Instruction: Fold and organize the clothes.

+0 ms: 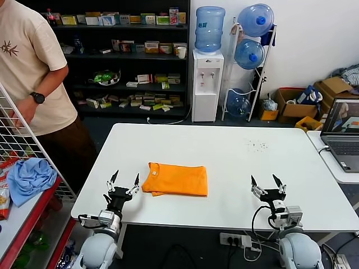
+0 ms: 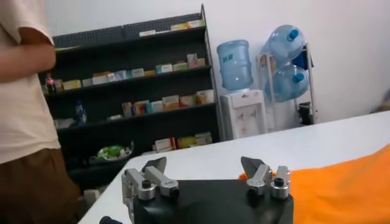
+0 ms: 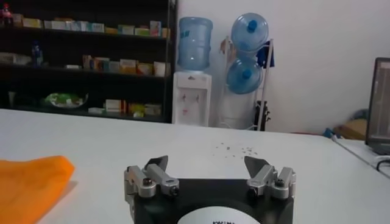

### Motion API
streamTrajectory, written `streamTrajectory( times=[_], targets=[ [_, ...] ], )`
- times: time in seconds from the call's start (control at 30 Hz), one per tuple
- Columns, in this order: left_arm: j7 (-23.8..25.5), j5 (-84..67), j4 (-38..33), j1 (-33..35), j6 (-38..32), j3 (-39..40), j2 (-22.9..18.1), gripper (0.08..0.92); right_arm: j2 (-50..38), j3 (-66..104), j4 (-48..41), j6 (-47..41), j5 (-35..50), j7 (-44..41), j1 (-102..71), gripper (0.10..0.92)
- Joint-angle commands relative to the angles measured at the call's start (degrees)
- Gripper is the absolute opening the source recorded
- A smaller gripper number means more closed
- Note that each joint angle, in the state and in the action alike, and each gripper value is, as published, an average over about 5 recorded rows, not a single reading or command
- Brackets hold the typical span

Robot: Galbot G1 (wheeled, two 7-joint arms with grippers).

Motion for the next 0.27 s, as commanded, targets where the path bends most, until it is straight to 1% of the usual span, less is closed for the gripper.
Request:
streamTrajectory(
  times=[0.03, 0.27],
  targets=[
    [2.45, 3.43, -1.35, 1.57, 1.82, -5.03, -0.24, 0.823, 3.36, 2.01, 0.24, 1.55, -3.51, -2.82, -0.07, 0.823],
    [2.13, 3.17, -1.57, 1.73, 1.86, -4.86, -0.18, 0.823, 3.31, 2.49, 1.21, 1.82, -3.44, -2.74, -0.75, 0.823]
  ],
)
